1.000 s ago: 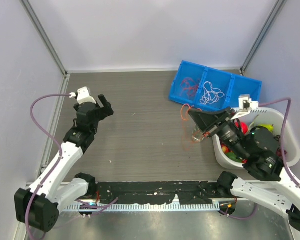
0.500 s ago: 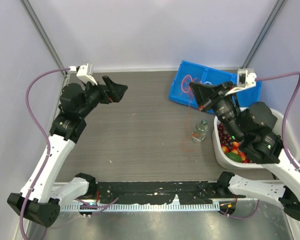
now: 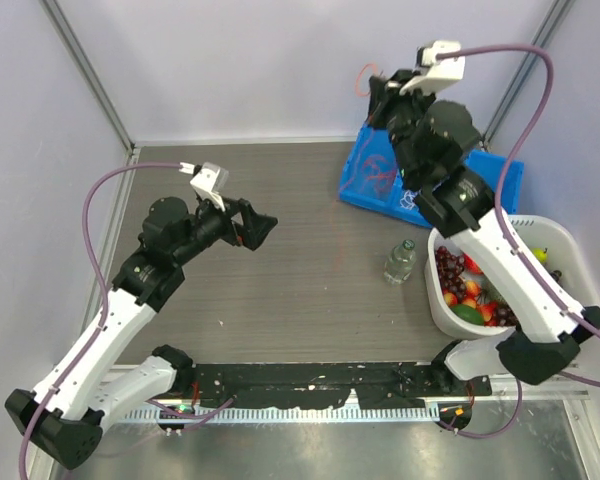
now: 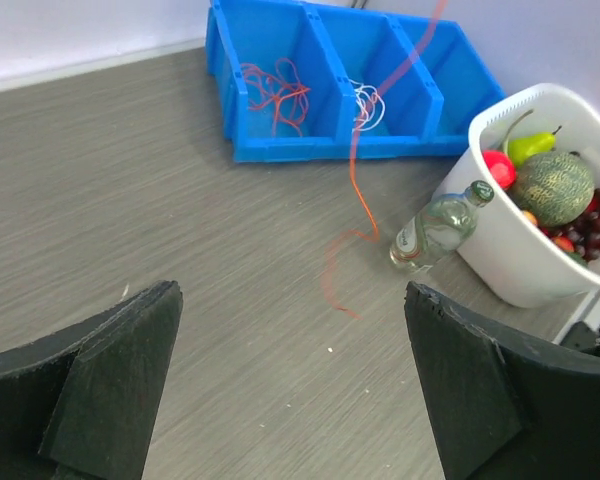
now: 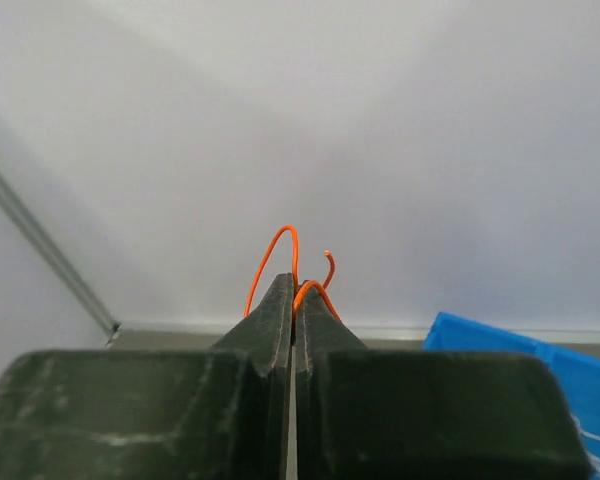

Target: Untangle the cables

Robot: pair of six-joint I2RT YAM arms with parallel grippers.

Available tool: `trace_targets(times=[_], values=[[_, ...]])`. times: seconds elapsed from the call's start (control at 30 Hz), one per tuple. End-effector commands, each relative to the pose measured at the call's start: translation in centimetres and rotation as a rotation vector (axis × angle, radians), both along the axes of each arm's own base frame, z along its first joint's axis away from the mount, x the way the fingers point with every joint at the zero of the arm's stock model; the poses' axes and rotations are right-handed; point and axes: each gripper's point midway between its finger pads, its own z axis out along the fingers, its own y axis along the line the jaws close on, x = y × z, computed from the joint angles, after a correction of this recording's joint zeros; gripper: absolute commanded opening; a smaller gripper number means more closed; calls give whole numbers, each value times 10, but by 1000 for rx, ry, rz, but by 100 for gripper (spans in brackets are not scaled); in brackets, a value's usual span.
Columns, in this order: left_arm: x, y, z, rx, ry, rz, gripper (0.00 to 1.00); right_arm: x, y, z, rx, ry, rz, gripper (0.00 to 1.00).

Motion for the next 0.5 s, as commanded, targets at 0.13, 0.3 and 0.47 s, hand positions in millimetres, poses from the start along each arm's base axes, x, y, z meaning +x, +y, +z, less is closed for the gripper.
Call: trace_targets(times=[0.13, 0.3, 0.47], values=[[2, 18, 9, 78, -189, 88, 96, 36, -34, 72, 97, -163, -37, 1], [1, 26, 5, 141, -209, 127, 95, 72, -45, 82, 99, -246, -81, 1], [-1, 31, 8, 142, -239, 142, 95, 128, -62, 56, 67, -205, -168, 1]])
